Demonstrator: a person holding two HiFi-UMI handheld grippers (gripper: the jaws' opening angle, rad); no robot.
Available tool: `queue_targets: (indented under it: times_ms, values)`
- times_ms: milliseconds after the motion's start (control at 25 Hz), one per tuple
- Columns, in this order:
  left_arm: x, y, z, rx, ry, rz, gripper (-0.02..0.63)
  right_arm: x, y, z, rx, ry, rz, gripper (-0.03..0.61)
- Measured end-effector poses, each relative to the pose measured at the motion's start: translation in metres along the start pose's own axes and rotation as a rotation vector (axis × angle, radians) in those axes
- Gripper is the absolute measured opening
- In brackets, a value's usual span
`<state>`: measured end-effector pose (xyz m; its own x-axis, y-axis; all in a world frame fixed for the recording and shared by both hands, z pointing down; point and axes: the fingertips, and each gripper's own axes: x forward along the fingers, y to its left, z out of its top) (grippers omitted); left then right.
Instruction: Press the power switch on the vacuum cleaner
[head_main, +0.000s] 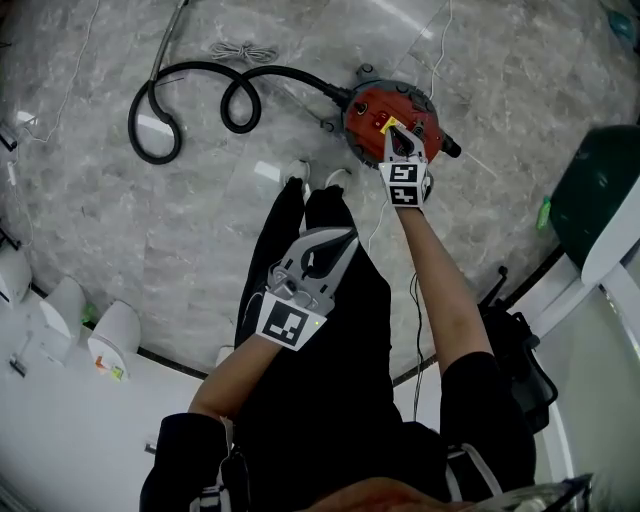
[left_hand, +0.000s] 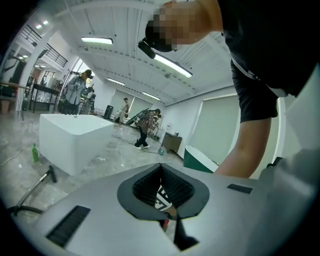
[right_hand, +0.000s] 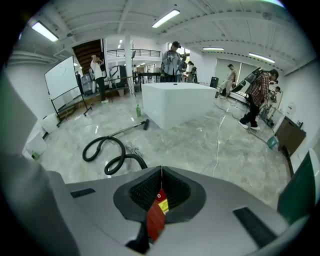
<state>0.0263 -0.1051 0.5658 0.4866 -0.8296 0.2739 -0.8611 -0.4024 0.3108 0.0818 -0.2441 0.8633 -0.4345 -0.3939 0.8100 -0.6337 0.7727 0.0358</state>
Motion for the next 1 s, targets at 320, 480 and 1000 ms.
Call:
queue_targets:
  times_ms: [320,480,1000]
  values:
    - [-0.006,0.017,-0.015,-0.11,-0.069,0.048,0.02,0.044,-0.01,-0.039,0.081,0.084,0.012,0.02]
    - [0.005,0.004,-0.018,-0.025,-0.066,0.024,0.02,0.061,-0.012,-0.05,-0.017,0.139,0.048,0.02]
    - [-0.001,0.008,-0.047,-0.036,-0.021,-0.006,0.02,0.113,-0.008,-0.086,0.061,0.292,0.063,0.02]
